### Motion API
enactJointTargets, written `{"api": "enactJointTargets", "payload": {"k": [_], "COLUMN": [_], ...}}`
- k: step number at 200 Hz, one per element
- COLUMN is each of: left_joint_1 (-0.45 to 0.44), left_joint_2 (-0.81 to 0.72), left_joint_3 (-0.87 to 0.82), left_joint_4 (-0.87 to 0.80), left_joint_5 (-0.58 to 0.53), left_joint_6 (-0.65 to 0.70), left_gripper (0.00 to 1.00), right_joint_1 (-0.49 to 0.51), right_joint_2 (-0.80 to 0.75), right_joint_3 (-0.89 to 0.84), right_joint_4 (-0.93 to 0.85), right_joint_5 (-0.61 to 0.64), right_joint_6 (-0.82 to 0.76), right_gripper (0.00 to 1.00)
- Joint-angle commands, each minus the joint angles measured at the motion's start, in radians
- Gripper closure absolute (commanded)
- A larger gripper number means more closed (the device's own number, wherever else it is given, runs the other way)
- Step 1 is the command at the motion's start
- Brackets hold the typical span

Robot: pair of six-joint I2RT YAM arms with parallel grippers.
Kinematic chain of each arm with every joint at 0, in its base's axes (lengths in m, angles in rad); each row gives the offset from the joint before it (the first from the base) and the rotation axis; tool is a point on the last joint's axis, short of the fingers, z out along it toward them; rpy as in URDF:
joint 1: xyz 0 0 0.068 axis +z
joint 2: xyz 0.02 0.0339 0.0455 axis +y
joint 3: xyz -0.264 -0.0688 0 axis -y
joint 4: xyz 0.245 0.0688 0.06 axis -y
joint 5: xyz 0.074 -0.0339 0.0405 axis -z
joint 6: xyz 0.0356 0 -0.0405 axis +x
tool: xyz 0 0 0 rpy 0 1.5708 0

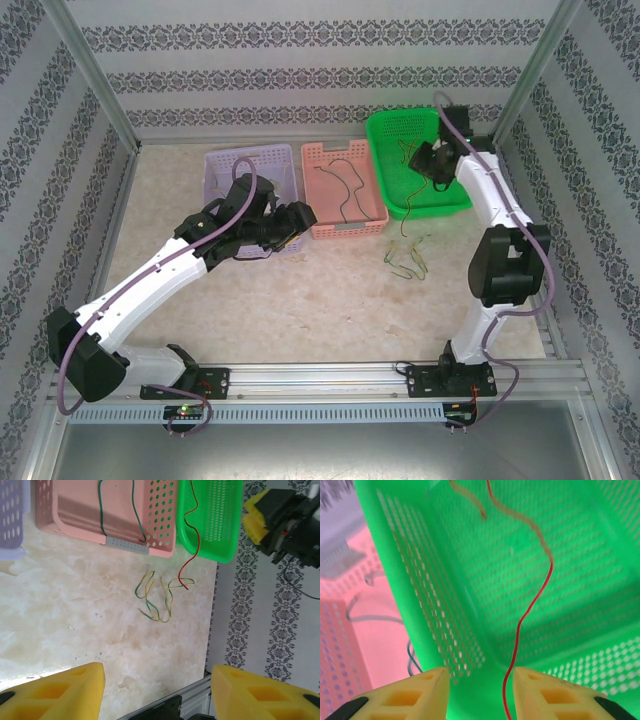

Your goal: Untangle the cables

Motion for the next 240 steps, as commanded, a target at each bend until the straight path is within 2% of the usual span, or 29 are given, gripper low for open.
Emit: {"api": "enactJointTargets", "payload": {"k": [1, 79, 120, 149, 168, 213, 240], "left_joint_1": [0.004, 0.004, 0.004, 0.004, 0.004, 0.003, 0.002], "left_joint_2": [-0.007, -0.007, -0.006, 0.002, 0.015, 0.036, 0.036], "left_joint_3": [0.003, -0.020, -0.022, -0.010, 0.014, 0.040, 0.042], "left_joint_4": [-0.007, -0.011, -0.005, 0.038, 0.054, 0.057, 0.059], "left_joint_5": [0.017, 0.026, 0.031, 0.088, 0.136, 0.154, 0.158], "left_joint_6": [0.041, 0.050, 0.062, 0.125, 0.179, 0.181, 0.173], "left_gripper": [0.42, 0.43, 0.43, 0.43, 0.43, 0.43, 0.43], "right_joint_1": [0.028, 0.060, 0.065, 0.065, 0.064, 0.039, -0.007], "right_joint_2": [0.031, 0.149, 0.168, 0.176, 0.177, 0.170, 0.228], "right_joint_3": [-0.022, 0.041, 0.019, 0.021, 0.044, 0.128, 0.217], "right_joint_4": [-0.110, -0.243, -0.246, -0.219, -0.206, -0.188, -0.195], "right_joint_5": [0.015, 0.071, 0.101, 0.113, 0.120, 0.135, 0.068], "right_joint_6": [0.011, -0.161, -0.178, -0.170, -0.164, -0.146, -0.137], "right_gripper": [0.63, 0.73, 0.78, 0.88, 1.00, 1.00, 1.00]}}
